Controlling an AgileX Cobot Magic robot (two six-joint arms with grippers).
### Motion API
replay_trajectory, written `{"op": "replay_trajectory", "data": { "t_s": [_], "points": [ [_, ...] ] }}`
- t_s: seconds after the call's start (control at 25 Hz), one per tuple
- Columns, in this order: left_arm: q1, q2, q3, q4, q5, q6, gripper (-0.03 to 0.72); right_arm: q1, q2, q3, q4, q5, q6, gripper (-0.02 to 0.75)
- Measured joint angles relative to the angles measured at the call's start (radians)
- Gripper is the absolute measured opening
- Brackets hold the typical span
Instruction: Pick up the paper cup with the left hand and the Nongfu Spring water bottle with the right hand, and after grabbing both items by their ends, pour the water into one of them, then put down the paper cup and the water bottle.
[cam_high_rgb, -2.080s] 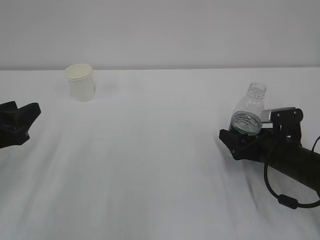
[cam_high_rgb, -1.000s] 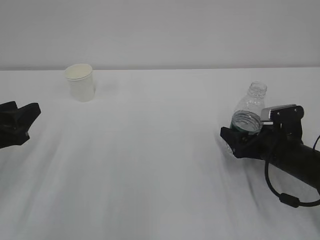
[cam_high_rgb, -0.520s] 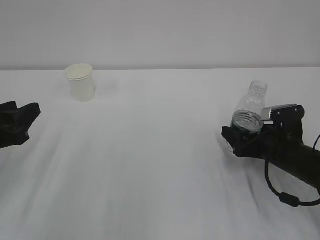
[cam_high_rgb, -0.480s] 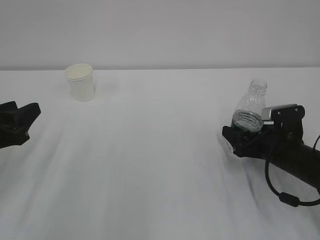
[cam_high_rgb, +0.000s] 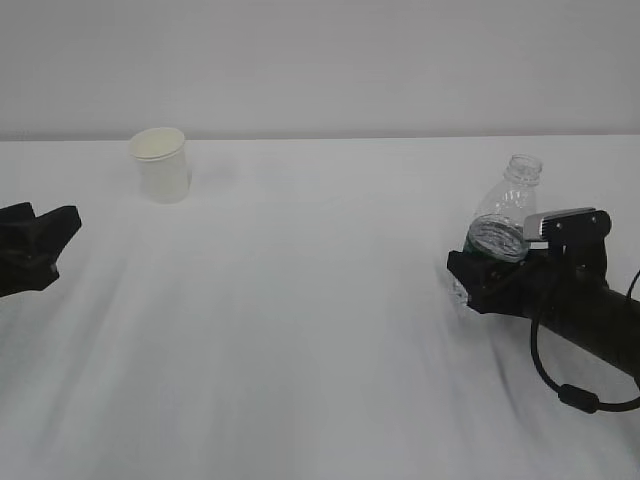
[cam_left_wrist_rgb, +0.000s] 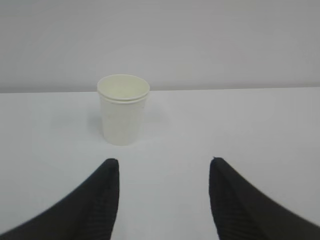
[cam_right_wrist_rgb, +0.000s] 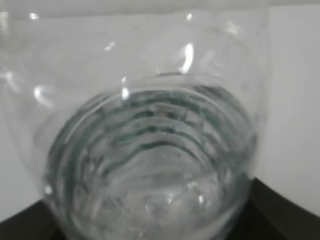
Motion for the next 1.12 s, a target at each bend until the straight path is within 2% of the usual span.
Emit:
{"op": "replay_trajectory", "data": {
  "t_s": [0.8, 1.12],
  "points": [
    [0.0, 0.0, 0.0, 0.0, 0.0, 0.001, 0.407, 0.0, -0.044, 0.025, 0.027, 0.028, -0.118, 0.452],
    [0.0, 0.0, 0.0, 0.0, 0.0, 0.001, 0.406, 0.0, -0.138, 0.093, 0.096, 0.029, -0.172, 0.447]
  ]
}}
